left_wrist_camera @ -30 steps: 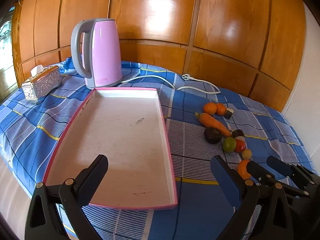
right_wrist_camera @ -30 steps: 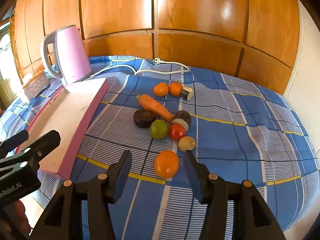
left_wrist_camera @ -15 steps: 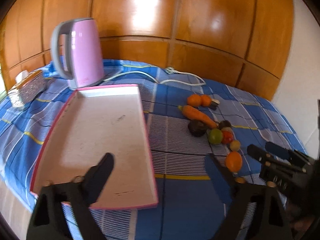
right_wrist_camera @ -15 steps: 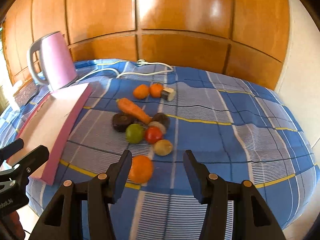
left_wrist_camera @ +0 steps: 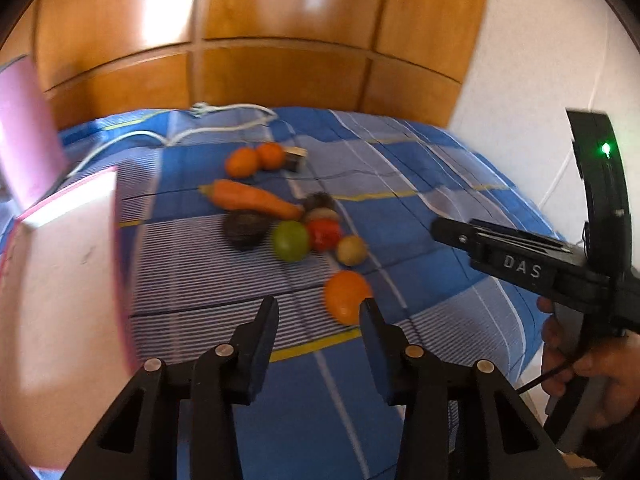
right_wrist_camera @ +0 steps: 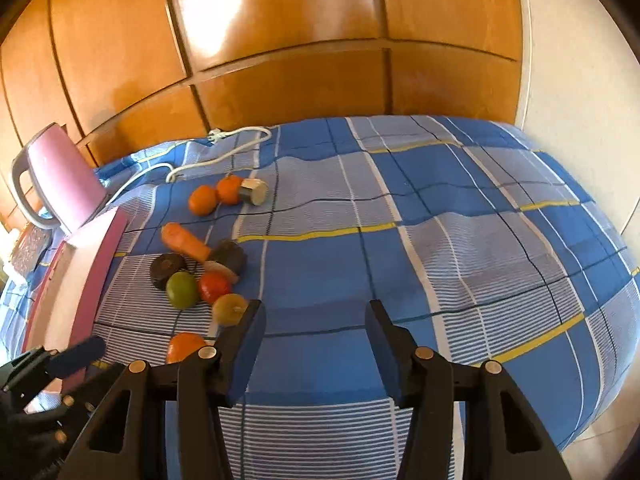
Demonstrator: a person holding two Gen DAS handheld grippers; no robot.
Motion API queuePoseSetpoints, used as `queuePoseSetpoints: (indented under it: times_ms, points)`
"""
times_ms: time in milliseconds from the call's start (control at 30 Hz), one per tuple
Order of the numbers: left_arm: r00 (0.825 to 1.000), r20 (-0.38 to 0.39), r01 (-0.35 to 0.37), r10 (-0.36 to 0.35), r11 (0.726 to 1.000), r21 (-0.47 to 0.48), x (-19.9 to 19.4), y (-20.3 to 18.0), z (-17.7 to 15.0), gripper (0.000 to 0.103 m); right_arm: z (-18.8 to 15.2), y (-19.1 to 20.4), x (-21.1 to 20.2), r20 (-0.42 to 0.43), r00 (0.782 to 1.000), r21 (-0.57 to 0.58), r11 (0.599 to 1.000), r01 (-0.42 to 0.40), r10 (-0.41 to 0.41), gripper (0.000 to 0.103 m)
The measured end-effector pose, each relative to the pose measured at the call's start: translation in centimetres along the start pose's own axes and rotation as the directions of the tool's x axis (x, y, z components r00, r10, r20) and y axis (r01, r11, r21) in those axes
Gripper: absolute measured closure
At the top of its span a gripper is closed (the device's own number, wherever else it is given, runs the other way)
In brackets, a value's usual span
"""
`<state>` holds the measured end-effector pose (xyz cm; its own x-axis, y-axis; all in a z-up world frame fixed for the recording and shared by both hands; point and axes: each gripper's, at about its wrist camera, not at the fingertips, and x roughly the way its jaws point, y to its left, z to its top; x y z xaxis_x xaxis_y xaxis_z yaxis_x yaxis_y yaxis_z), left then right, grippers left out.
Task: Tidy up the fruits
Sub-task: 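Move both tools toward the produce cluster beside the tray, then grasp the orange mandarin with the left tool while the right tool grasps the yellow round fruit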
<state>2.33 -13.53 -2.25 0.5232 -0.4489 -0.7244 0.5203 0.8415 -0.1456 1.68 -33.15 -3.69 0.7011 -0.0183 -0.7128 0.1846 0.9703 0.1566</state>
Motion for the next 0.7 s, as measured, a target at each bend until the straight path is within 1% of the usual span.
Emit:
queuePoseSetpoints:
  times_ms: [167,267,300,333,433,500,567,633,700]
  points:
    - [0.998,-0.059,0.033,-0.033,0.999,-0.001,2.9,-1.2,0.6,0.060,-0.4,-0.5,0.6,-0.022,1.000,0.004,1.000,0.010,-0.010,0.050]
    - [0.997,-0.075,0.024,-0.024,1.000,0.002,4.4,-1.7,0.8,0.061,-0.5,-0.6,0.9,-0.036,0.999,0.008,1.000,-0.001,0.001,0.050]
    - [0.997,-0.081,0.022,-0.022,1.000,0.000,4.7,-1.7,0.8,0.063,-0.5,-0.6,1.0,-0.039,0.999,0.010,1.000,-0.007,0.007,0.050]
    - [0.997,-0.078,0.010,-0.011,1.000,-0.007,5.0,-1.7,0.7,0.070,-0.6,-0.6,1.2,-0.041,0.999,0.009,1.000,-0.017,0.017,0.050]
    - [0.999,-0.041,-0.018,0.016,0.999,-0.042,4.6,-0.9,0.4,0.070,-0.5,-0.3,1.4,-0.038,0.998,-0.002,0.999,-0.047,0.047,0.051]
    - [0.999,-0.024,-0.048,0.046,0.997,-0.065,4.2,-0.1,0.3,0.070,-0.3,0.0,1.5,-0.039,0.996,-0.003,0.997,-0.077,0.077,0.056]
    - [0.997,-0.007,-0.078,0.078,0.993,-0.094,3.7,0.8,0.3,0.070,-0.2,0.6,2.0,-0.045,0.991,-0.013,0.992,-0.128,0.127,0.058]
    - [0.992,0.001,-0.125,0.126,0.987,-0.100,3.6,1.4,0.1,0.070,-0.1,1.5,2.3,-0.048,0.986,-0.041,0.986,-0.163,0.161,0.059]
    - [0.989,-0.012,-0.146,0.146,0.982,-0.120,4.0,2.2,-0.2,0.070,0.1,2.6,2.7,-0.046,0.981,-0.075,0.979,-0.191,0.188,0.060]
